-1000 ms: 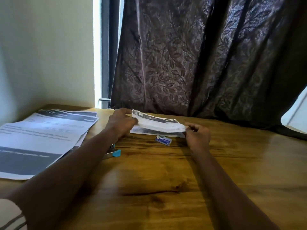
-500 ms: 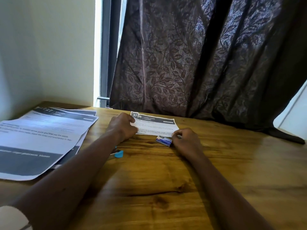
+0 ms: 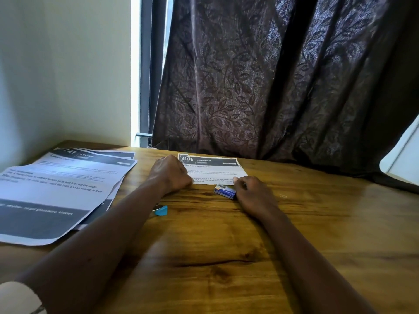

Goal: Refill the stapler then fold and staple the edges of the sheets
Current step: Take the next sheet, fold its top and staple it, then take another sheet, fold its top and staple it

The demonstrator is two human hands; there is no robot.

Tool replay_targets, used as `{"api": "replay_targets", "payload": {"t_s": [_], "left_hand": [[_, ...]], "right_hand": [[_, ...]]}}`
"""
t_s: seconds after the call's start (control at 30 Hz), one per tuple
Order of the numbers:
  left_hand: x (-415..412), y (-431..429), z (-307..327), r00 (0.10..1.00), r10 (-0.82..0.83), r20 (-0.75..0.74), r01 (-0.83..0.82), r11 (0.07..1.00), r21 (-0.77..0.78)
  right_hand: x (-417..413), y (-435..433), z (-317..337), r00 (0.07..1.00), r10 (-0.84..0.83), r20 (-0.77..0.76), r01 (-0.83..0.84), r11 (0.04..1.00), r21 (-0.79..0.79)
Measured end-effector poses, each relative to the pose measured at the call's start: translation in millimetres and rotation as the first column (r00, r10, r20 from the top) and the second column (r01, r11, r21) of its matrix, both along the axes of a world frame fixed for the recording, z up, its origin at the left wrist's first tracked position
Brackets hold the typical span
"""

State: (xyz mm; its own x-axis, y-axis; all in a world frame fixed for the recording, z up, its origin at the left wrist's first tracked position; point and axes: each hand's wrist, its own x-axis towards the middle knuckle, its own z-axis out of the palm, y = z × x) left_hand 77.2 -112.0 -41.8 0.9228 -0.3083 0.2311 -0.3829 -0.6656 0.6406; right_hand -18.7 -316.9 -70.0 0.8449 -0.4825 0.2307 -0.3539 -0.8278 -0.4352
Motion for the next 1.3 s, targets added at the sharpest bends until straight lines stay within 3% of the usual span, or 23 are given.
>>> {"api": "replay_targets", "payload": {"t_s": [0.17,0.3,0.43,0.53,0.67,0.8,0.93,1.07,1.3], "left_hand": [[2,2,-1,1.0,-0.008,-0.001,0.008,1.0,0.011],[2,6,5,0.998,-0.054,-0.021,0.054,0.998,-0.017],[-10,23,27,0.991,-0.128,0.035,0.131,0.987,-0.094],[-26,55,37,0.984,-0.136,0.118,0.149,0.982,-0.113],[-28,132,27,0.966,-0.053,0.253,0.032,0.996,0.086],[-17,206,9,0.925,0.185,0.333,-0.277,0.927,0.252],[-7,234,0,0.916,0.338,0.216,-0.391,0.873,0.293],[-4,238,-3,0.923,0.36,0.134,-0.384,0.866,0.32],[-1,246,-7,0.929,0.347,0.129,-0.37,0.857,0.358]], "right_hand": [[4,-3,-4,1.0,0.019,-0.019,-0.019,1.0,-0.006],[3,3,-2,0.991,0.063,0.115,-0.058,0.997,-0.046],[-6,33,8,0.939,0.227,0.259,-0.209,0.973,-0.095],[-18,69,12,0.869,0.415,0.27,-0.401,0.91,-0.107],[-29,115,13,0.783,0.584,0.212,-0.571,0.811,-0.126],[-24,151,21,0.745,0.652,0.144,-0.645,0.758,-0.098],[5,192,37,0.833,0.552,-0.017,-0.545,0.816,-0.194],[47,230,37,0.913,0.403,-0.064,-0.406,0.912,-0.048],[79,252,25,0.952,0.3,-0.052,-0.291,0.947,0.135]]}}
